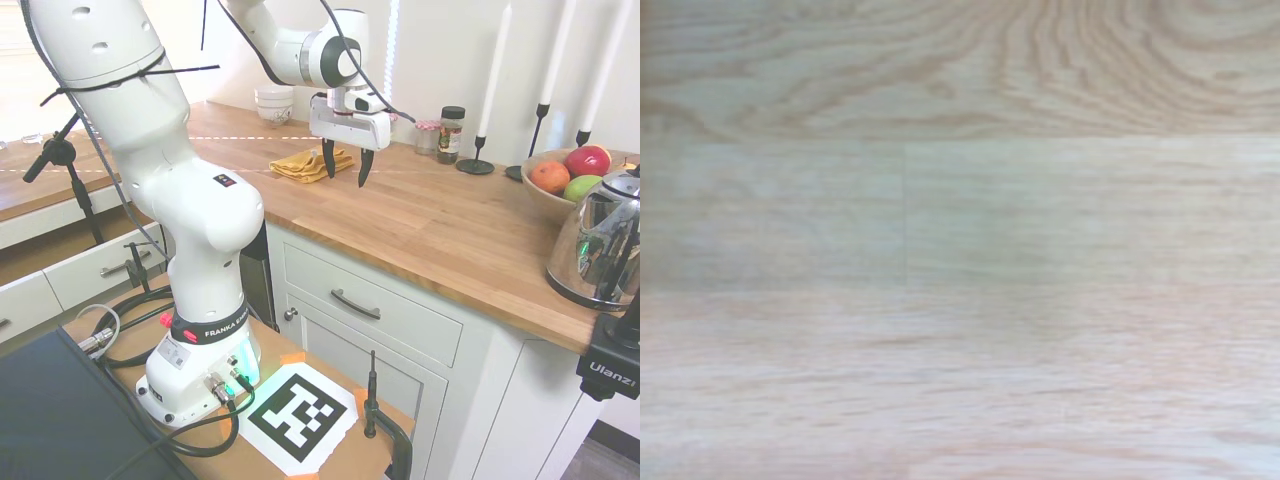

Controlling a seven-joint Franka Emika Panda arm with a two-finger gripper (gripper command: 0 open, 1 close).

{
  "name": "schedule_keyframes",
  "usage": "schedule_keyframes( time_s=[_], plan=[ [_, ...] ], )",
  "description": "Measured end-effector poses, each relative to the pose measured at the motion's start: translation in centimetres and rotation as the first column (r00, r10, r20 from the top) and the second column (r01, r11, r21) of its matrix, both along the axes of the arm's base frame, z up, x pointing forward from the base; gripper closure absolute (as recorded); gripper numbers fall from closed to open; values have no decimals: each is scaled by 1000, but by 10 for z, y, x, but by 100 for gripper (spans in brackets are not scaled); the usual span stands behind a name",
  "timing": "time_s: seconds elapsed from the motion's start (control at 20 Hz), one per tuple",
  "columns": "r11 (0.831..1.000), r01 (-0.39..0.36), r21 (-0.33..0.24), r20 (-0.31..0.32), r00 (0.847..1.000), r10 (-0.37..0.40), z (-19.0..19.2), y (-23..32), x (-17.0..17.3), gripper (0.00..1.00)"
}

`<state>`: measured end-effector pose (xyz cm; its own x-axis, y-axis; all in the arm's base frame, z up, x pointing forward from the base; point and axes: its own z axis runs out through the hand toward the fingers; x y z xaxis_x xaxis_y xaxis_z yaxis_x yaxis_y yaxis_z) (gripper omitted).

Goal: Wipe the counter

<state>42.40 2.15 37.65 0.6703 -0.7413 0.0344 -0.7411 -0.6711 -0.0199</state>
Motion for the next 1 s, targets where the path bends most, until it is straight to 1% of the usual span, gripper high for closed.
schedule_keyframes(
  time_s=[0.5,0.8,1.0],
  plan=[
    [1000,-1,3,12,1000,1,-3,0,7,0],
    [999,-32,10,23,999,31,5,14,37,0],
    [998,-68,4,11,998,68,7,38,57,0]
  ],
)
